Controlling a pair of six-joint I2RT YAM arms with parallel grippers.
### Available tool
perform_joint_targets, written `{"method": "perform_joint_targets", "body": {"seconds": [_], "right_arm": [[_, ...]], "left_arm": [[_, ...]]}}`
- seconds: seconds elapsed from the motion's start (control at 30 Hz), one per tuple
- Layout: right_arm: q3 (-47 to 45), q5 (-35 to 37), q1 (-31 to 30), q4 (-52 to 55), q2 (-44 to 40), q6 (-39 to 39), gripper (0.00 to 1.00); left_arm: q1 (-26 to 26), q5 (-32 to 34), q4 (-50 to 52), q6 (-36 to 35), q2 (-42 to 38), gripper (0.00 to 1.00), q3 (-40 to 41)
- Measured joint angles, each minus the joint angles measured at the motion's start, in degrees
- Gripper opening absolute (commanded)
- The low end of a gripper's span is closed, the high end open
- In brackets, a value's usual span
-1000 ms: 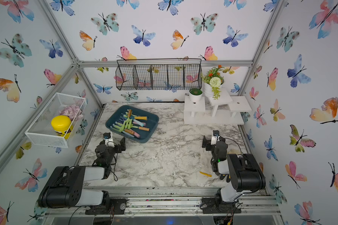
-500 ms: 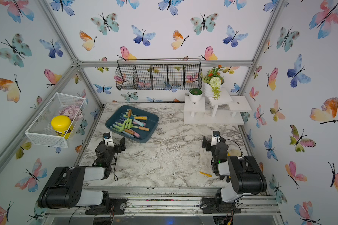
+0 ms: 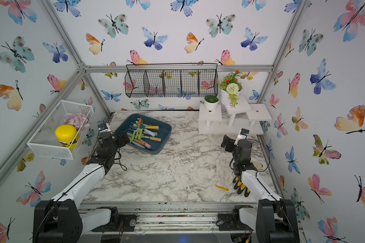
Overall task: Take the hand rake out of the storage box
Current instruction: Move the storage box to the center of the board.
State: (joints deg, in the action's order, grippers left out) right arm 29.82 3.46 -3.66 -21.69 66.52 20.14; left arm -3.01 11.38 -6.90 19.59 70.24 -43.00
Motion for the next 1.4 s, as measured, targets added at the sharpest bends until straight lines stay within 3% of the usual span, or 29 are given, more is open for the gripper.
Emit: {"method": "perform_joint_targets", "body": {"seconds": [0.3,0.7,0.9,1.07,1.23,1.33,1.4], "right_arm": [[-1.4,0.8,0.0,4.8,-1.1,2.8,0.97],[-1.3,0.8,0.0,6.4,0.2,2.8,0.92],[-1.3,0.6,0.0,6.3,0.9,2.7,0.80],[-1.1,-0.2,0.0,6.3,1.5,2.6,0.75],[-1.0,-0.8,0.0,6.3,1.6,2.3,0.74],[-1.0,-0.9,0.0,6.3,1.7,2.3,0.74],[-0.9,-1.0,0.0,6.3,2.0,2.3,0.73]], "left_arm": [[0.0,-3.5,10.5,7.6,9.7,1.00,-4.5],[-0.1,-5.4,12.3,14.1,19.4,0.86,-9.9],[-0.2,-6.1,12.5,15.6,22.5,0.69,-10.8],[-1.7,-6.1,13.2,16.3,24.1,0.44,-12.0],[-2.9,-5.9,14.2,16.5,25.8,0.34,-14.4],[-3.3,-5.7,14.6,18.0,26.0,0.20,-14.7],[-3.6,-4.7,14.6,19.5,26.1,0.05,-15.2]]}}
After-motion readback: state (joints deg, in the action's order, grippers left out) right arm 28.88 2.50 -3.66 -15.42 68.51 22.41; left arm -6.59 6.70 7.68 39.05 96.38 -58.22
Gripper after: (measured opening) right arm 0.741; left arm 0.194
